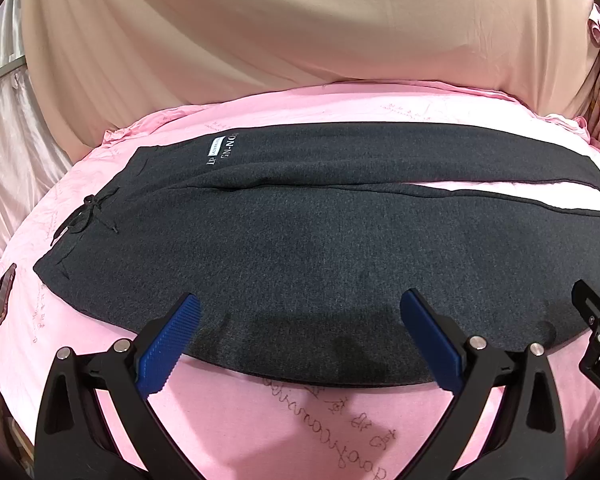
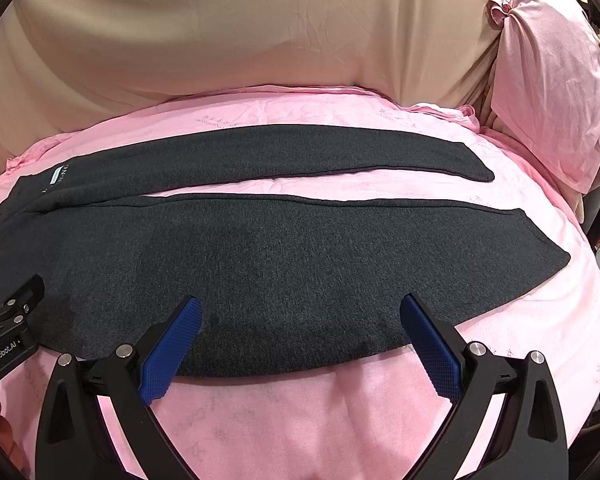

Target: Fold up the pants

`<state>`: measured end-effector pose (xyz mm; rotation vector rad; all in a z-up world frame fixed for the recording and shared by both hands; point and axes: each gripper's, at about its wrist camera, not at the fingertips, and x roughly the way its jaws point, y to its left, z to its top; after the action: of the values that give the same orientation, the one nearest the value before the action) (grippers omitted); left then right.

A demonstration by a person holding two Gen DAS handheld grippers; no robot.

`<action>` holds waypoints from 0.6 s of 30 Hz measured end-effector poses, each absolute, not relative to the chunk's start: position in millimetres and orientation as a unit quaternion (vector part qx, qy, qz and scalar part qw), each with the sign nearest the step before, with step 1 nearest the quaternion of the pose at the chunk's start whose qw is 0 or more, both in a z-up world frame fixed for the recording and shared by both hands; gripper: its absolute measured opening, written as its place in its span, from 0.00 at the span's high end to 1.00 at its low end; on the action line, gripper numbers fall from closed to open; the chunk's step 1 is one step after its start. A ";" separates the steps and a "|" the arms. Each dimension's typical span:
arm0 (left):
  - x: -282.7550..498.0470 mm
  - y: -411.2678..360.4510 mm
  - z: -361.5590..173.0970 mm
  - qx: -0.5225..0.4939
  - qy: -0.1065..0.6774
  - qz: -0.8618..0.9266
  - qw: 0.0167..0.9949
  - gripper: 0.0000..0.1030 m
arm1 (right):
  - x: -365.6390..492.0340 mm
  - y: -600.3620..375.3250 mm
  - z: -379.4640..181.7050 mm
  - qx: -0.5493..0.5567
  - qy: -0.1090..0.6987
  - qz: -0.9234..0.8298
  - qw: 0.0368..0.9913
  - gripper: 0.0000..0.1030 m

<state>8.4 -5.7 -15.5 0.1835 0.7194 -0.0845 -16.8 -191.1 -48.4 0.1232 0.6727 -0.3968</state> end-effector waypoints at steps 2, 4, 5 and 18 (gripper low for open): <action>8.1 -5.9 -15.5 0.090 0.351 -0.041 0.931 0.05 | -16.8 -191.0 -48.2 0.060 0.327 -0.194 0.923 0.05; 8.0 -5.5 -15.7 0.090 0.351 -0.041 0.931 0.05 | -17.0 -191.3 -48.2 0.060 0.327 -0.194 0.923 0.05; 7.9 -5.3 -15.7 0.090 0.351 -0.041 0.931 0.05 | -17.4 -191.8 -48.3 0.060 0.327 -0.194 0.923 0.05; 8.0 -5.1 -16.2 0.093 0.350 -0.041 0.931 0.05 | -16.6 -190.9 -49.1 0.059 0.328 -0.194 0.923 0.05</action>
<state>8.0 -5.1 -16.2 0.1905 0.7166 -0.0838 -16.6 -190.9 -49.1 0.1209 0.6737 -0.3980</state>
